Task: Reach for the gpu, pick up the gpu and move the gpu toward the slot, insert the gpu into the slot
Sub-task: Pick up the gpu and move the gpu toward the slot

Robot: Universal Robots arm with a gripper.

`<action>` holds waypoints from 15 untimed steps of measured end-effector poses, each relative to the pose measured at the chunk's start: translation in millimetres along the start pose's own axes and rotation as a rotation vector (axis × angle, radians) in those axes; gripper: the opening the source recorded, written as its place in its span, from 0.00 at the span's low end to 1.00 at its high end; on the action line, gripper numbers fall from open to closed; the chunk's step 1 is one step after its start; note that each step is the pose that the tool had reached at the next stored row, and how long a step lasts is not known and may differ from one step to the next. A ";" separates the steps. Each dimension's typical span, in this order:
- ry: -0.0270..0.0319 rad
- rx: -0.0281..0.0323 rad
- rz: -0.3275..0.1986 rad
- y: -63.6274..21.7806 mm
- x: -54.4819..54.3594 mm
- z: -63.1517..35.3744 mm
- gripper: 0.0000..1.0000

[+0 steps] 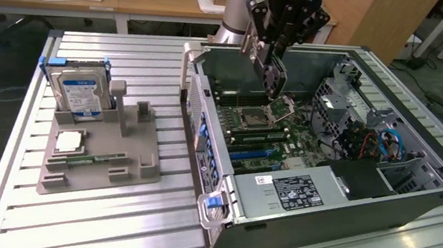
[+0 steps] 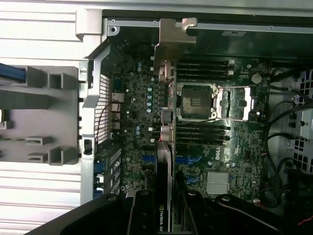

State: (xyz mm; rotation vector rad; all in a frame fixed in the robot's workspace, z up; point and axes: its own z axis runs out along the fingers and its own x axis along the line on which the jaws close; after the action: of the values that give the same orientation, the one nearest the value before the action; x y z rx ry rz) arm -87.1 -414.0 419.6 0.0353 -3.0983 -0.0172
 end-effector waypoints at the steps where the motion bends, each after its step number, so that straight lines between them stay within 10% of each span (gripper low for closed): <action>1: 0.0000 0.0001 -0.001 0.0 -2.2 -0.1 0.26; 5: -0.0041 0.0001 -0.001 -0.2 -6.4 0.0 0.26; 11: -0.0303 0.0007 -0.002 -0.2 -8.2 1.2 0.26; 15: -0.0304 0.0008 -0.002 -0.2 -8.1 1.1 0.26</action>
State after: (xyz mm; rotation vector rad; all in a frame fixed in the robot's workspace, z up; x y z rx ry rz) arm -79.0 -414.0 418.1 0.0381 -3.1287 -0.0167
